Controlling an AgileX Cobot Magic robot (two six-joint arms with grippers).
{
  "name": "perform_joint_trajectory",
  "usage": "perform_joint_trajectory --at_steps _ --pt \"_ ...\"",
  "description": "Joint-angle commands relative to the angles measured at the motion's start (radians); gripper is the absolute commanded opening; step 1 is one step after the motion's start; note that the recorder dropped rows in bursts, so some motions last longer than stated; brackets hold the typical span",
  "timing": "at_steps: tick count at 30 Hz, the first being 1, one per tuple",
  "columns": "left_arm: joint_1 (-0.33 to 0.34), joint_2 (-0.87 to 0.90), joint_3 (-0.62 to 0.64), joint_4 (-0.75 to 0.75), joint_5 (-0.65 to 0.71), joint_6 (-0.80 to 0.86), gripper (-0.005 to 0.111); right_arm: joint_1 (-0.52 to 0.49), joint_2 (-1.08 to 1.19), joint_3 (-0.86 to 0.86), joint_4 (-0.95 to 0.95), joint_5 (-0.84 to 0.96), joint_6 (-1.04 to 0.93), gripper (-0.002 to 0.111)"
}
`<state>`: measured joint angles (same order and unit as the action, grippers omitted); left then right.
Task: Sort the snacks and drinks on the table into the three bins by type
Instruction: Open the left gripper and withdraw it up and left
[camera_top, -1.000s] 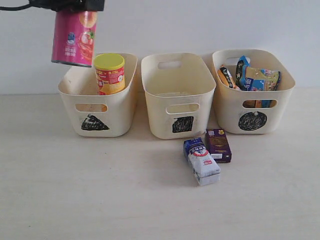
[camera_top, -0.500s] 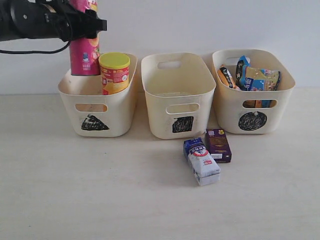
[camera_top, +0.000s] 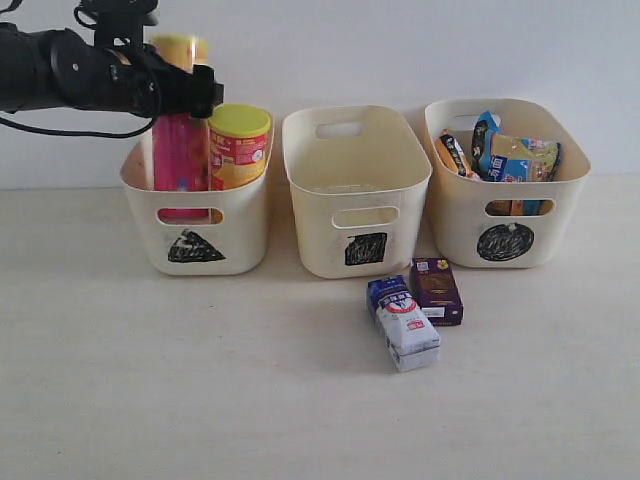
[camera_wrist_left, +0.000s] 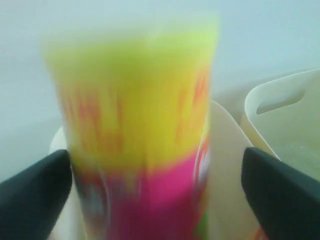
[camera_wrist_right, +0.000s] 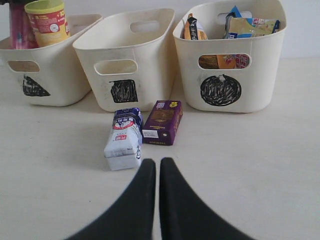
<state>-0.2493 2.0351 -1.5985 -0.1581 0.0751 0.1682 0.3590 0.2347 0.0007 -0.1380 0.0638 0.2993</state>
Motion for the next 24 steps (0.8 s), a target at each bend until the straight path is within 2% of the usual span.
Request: perform_joint_trajectory --at_steps 1,5,7,9,10,14,19,24 --pt "0.0 -0.002 -0.053 0.037 0.056 0.008 0.094 0.001 -0.002 -0.001 -0.002 -0.005 -0.006 0.0" --pt "0.0 -0.012 -0.099 0.073 0.133 0.008 0.093 0.001 -0.002 -0.001 -0.002 -0.005 -0.006 0.0" --pt "0.0 -0.027 -0.114 0.073 0.172 0.003 0.085 0.001 -0.002 -0.001 -0.002 -0.005 -0.006 0.0" --pt "0.0 -0.049 -0.125 0.073 0.218 0.0 0.07 0.001 -0.002 -0.001 -0.002 -0.005 -0.006 0.0" --pt "0.0 -0.064 -0.124 0.073 0.242 0.0 0.059 0.001 -0.002 -0.001 -0.002 -0.005 -0.006 0.0" --pt "0.022 -0.123 -0.124 0.069 0.355 0.0 0.005 0.001 -0.002 -0.001 -0.002 -0.005 -0.006 0.0" --pt "0.08 -0.203 -0.122 0.067 0.462 -0.089 0.004 0.001 -0.002 -0.001 -0.002 -0.003 -0.006 0.0" --pt "0.133 -0.345 -0.064 0.043 0.478 -0.15 0.004 0.001 -0.002 -0.001 -0.002 -0.001 -0.004 0.0"
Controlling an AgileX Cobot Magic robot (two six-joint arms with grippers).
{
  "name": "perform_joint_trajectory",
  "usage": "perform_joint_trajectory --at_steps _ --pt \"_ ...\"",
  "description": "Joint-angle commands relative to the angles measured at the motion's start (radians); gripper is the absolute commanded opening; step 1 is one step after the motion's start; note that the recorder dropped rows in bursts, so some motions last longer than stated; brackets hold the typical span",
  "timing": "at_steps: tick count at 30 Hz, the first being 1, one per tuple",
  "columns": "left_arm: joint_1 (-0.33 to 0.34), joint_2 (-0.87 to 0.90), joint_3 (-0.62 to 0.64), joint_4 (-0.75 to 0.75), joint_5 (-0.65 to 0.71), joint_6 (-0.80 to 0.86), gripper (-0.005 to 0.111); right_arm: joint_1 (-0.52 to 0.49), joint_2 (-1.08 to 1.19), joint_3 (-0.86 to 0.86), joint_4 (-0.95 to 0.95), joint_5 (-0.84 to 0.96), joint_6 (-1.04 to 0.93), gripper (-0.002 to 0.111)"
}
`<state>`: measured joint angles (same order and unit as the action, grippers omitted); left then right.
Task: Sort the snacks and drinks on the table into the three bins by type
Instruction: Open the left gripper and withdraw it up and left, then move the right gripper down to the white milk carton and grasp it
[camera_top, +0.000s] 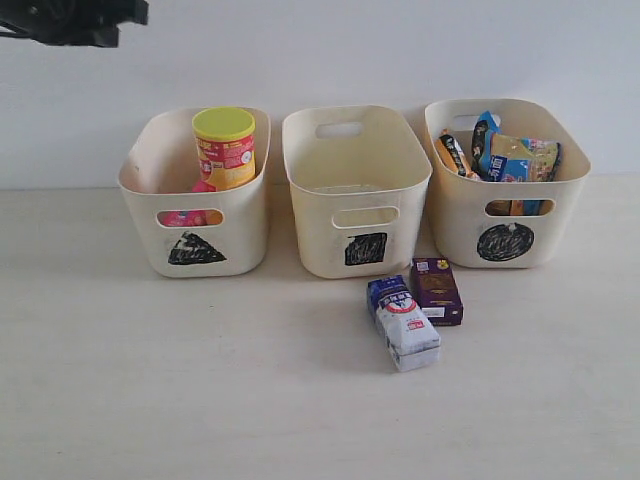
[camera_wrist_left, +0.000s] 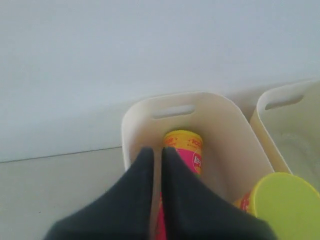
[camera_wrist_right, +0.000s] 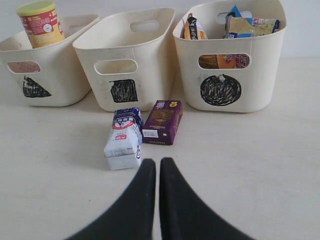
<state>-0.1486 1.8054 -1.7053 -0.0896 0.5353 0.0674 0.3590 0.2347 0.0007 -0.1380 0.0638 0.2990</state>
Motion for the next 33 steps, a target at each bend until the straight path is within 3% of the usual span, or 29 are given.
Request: perform_joint_trajectory --at_steps 1,8,17,24,28,33 --pt "0.037 -0.152 0.066 -0.03 0.012 -0.05 0.004 0.001 -0.002 -0.001 -0.002 -0.001 0.0 0.0" --pt "0.039 -0.452 0.296 -0.092 -0.119 -0.05 0.004 0.001 -0.002 -0.001 -0.002 -0.056 0.017 0.0" --pt "0.039 -0.916 0.657 -0.135 -0.193 -0.05 0.004 -0.001 -0.002 -0.001 0.065 -0.463 0.023 0.0" --pt "0.039 -1.307 0.985 -0.16 -0.276 -0.05 0.004 -0.001 -0.002 -0.044 0.294 -0.454 -0.213 0.0" --pt "0.039 -1.55 1.175 -0.211 -0.296 -0.05 0.004 -0.001 0.065 -0.098 0.294 -0.456 -0.223 0.0" --pt "0.039 -1.721 1.302 -0.211 -0.296 -0.05 0.004 -0.001 0.219 -0.197 0.289 -0.444 -0.223 0.0"
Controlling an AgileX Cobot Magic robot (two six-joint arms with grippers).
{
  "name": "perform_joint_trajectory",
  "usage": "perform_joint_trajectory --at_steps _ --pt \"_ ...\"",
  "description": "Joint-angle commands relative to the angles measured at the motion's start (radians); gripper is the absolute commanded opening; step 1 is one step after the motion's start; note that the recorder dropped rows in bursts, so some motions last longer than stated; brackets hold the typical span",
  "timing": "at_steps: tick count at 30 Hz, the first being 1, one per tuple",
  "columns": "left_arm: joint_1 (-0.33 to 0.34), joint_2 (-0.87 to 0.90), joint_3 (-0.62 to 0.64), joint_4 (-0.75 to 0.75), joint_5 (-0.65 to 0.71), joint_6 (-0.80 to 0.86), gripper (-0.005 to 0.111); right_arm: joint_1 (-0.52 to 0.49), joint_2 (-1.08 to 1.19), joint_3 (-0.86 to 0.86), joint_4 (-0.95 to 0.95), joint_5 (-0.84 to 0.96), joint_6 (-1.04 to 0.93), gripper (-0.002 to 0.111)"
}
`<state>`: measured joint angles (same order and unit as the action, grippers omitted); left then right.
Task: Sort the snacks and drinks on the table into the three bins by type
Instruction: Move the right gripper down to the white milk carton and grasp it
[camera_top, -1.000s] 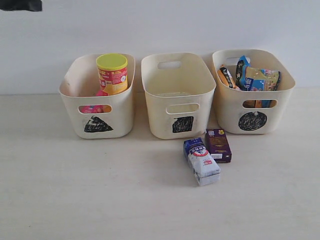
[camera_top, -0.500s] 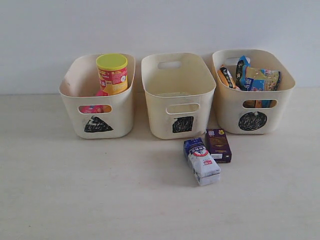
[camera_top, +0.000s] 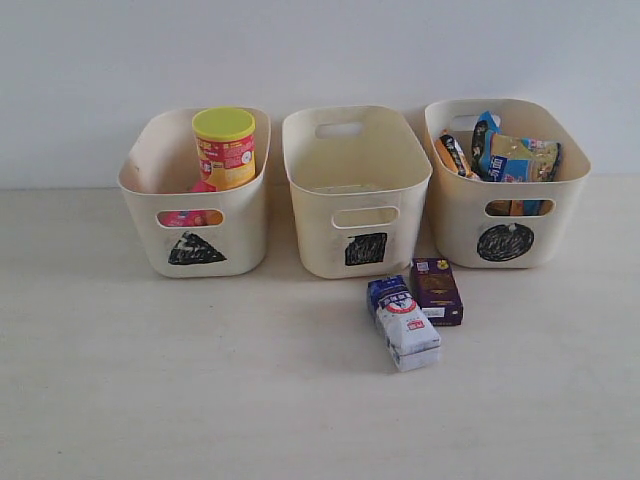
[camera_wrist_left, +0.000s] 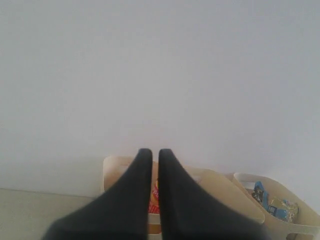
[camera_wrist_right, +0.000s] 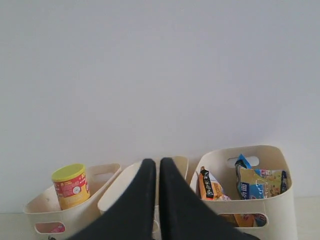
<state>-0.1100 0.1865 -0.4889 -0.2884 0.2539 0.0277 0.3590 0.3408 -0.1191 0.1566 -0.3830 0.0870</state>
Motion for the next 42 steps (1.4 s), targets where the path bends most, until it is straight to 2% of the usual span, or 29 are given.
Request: perform_joint_trajectory --at_steps 1,4,9,16,20,23,29,30,32,35,37,38,39,42 --pt "0.001 -0.12 0.104 -0.012 -0.015 -0.01 0.004 -0.001 0.148 -0.104 -0.009 0.017 -0.011 0.0" --pt "0.001 -0.16 0.171 -0.008 -0.017 -0.01 0.004 -0.001 0.255 -0.189 -0.013 0.1 -0.011 0.0" --pt "0.001 -0.16 0.326 0.008 -0.033 -0.008 0.004 -0.001 0.518 -0.397 -0.037 0.371 -0.031 0.0" --pt "0.001 -0.16 0.447 0.14 -0.183 -0.008 0.004 -0.001 0.788 -0.634 -0.035 0.754 -0.036 0.0" --pt "0.001 -0.16 0.479 0.142 -0.218 -0.008 0.004 -0.001 0.939 -0.773 -0.029 0.955 -0.071 0.0" --pt "0.001 -0.16 0.483 0.142 -0.227 -0.008 0.004 -0.001 1.041 -0.866 0.038 1.07 -0.176 0.0" --pt "0.001 -0.16 0.489 0.142 -0.228 0.015 0.004 -0.001 1.226 -1.01 0.189 1.165 -0.312 0.001" --pt "0.001 -0.16 0.489 0.142 -0.215 0.014 0.004 -0.001 1.253 -1.028 0.217 1.17 -0.332 0.003" --pt "0.001 -0.16 0.489 0.142 -0.197 0.014 0.004 -0.001 1.299 -1.053 0.267 1.173 -0.37 0.015" --pt "0.001 -0.16 0.489 0.142 -0.199 0.014 0.004 -0.001 1.359 -1.08 0.282 1.171 -0.388 0.045" --pt "0.001 -0.16 0.489 0.142 -0.201 0.014 0.004 -0.001 1.396 -1.093 0.28 1.152 -0.388 0.07" --pt "0.001 -0.16 0.489 0.142 -0.201 0.014 0.004 -0.001 1.412 -1.099 0.28 1.141 -0.388 0.077" --pt "0.001 -0.16 0.489 0.142 -0.201 0.014 0.004 -0.001 1.429 -1.106 0.276 1.134 -0.388 0.081" --pt "0.001 -0.16 0.489 0.142 -0.201 0.014 0.004 -0.001 1.471 -1.128 0.249 1.116 -0.373 0.08"
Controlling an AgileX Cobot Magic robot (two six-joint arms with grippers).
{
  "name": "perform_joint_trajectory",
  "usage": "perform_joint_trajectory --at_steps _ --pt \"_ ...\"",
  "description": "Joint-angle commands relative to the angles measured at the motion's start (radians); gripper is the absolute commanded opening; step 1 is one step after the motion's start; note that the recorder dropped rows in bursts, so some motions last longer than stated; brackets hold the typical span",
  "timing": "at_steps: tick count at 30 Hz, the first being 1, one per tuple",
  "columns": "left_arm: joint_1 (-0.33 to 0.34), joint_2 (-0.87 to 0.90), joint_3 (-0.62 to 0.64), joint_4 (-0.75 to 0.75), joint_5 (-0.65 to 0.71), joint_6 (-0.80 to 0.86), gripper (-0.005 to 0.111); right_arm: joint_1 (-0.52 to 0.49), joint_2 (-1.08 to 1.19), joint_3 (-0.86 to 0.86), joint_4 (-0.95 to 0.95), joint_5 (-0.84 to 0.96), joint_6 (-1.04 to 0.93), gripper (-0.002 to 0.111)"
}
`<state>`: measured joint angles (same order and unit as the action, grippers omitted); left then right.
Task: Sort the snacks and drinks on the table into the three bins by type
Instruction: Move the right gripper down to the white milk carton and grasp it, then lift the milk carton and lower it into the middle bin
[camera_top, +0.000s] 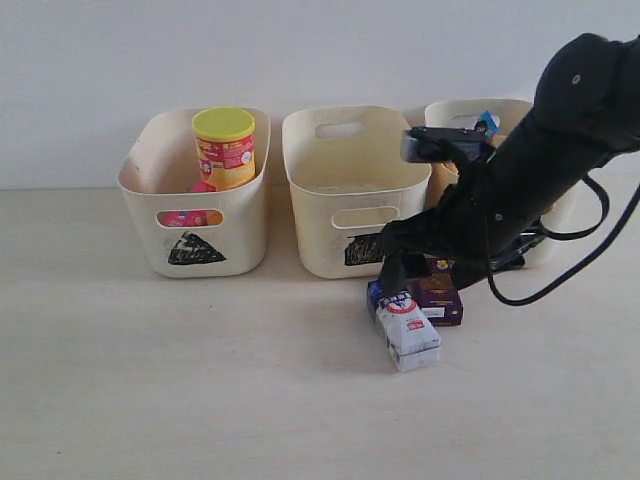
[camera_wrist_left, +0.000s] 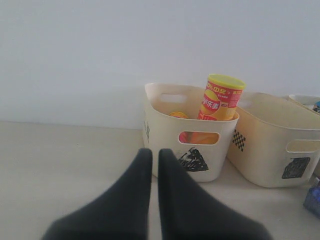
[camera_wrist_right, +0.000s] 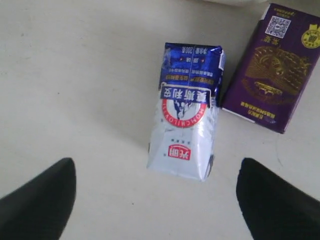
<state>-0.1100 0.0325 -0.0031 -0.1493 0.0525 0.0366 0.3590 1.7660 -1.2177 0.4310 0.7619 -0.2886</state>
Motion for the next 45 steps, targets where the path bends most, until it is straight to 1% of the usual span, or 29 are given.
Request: perform_joint_trajectory --at_steps 1,7,13,17,19,20,22,27,29,35,41,45 --pt "0.001 -0.006 0.003 0.003 0.001 0.002 0.004 -0.001 0.06 -0.036 -0.035 -0.038 0.01 0.079" --pt "0.001 -0.006 0.003 0.003 0.001 0.0 0.004 0.003 0.136 -0.055 -0.054 -0.06 0.033 0.079" --pt "0.001 -0.006 0.003 0.001 0.001 0.0 0.004 0.061 0.199 -0.062 -0.115 -0.076 0.056 0.079" --pt "0.001 -0.006 0.003 0.0 0.002 0.0 0.004 0.095 0.232 -0.062 -0.173 -0.119 0.131 0.079" --pt "0.001 -0.006 0.003 0.0 0.002 0.0 0.004 0.1 0.244 -0.062 -0.179 -0.132 0.145 0.076" --pt "0.001 -0.006 0.003 0.0 0.002 0.0 0.004 0.1 0.249 -0.062 -0.179 -0.134 0.147 0.072" --pt "0.001 -0.006 0.003 0.0 0.002 0.0 0.004 0.1 0.256 -0.062 -0.179 -0.132 0.152 0.058" --pt "0.001 -0.006 0.003 0.0 0.002 0.0 0.004 0.1 0.252 -0.065 -0.179 -0.097 0.145 0.015" --pt "0.001 -0.006 0.003 0.0 0.002 0.0 0.004 0.1 0.246 -0.073 -0.179 -0.068 0.122 -0.001" --pt "0.001 -0.006 0.003 0.0 0.002 0.0 0.004 0.1 0.199 -0.111 -0.178 0.004 0.116 0.0" --pt "0.001 -0.006 0.003 0.0 0.002 0.0 0.004 0.1 0.095 -0.149 -0.176 0.073 0.114 0.0" --pt "0.001 -0.006 0.003 0.0 0.001 0.0 0.004 0.1 0.028 -0.209 -0.176 0.138 0.1 0.0"
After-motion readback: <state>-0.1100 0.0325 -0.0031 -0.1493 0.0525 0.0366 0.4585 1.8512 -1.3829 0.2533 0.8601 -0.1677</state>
